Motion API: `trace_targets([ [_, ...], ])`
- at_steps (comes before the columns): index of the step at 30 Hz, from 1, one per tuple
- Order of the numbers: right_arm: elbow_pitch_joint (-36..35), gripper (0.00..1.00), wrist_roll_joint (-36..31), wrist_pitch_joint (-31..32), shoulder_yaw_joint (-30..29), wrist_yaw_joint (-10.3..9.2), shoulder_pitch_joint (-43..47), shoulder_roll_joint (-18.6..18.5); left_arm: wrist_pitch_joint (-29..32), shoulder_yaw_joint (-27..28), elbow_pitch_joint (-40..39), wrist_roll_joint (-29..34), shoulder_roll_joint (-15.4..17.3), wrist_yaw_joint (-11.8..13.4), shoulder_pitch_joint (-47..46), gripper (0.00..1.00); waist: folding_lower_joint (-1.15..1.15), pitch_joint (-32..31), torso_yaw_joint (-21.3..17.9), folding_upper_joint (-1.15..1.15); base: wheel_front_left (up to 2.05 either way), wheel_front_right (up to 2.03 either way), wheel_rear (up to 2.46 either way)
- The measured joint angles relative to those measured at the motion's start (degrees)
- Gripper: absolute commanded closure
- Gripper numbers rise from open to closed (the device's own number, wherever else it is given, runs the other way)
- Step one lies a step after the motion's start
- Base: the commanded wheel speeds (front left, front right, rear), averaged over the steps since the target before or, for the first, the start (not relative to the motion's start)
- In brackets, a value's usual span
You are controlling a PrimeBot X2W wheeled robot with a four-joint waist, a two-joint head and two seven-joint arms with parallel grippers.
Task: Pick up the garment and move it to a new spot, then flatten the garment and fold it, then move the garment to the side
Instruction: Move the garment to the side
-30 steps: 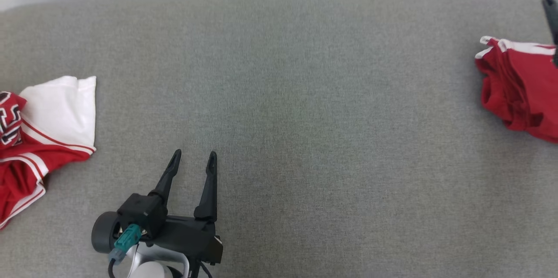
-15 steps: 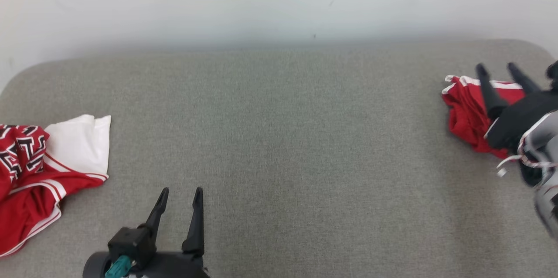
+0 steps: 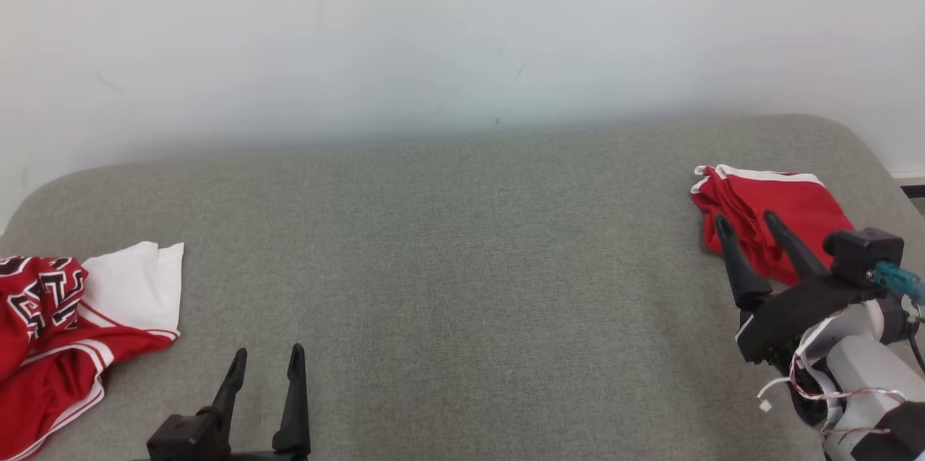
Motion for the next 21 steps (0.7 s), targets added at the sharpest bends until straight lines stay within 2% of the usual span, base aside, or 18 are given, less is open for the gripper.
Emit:
trace_targets([
  [11, -12.87, 0.00, -1.20, -0.82, -2.31, -1.96, 8.03, 0.68, -0.01, 1.64, -1.98, 0.02, -0.08, 0.00, 2.31, 0.00, 0.00, -1.06, -1.02, 0.00, 0.00, 0.00, 0.00],
  [18, -19.41, 0.00, -3.35, -0.83, -7.40, -7.09, 14.91, 1.00, -0.03, 2.27, -2.88, 0.10, -0.40, 0.01, 3.28, 0.00, 0.01, -1.03, -1.55, 0.00, 0.00, 0.00, 0.00],
  [21, -21.60, 0.00, -5.11, -0.83, -8.46, -7.89, 17.20, 1.75, -0.07, 2.90, -2.96, 0.10, -0.38, 0.03, 3.65, 0.00, 0.01, -0.91, -1.70, 0.00, 0.00, 0.00, 0.00],
])
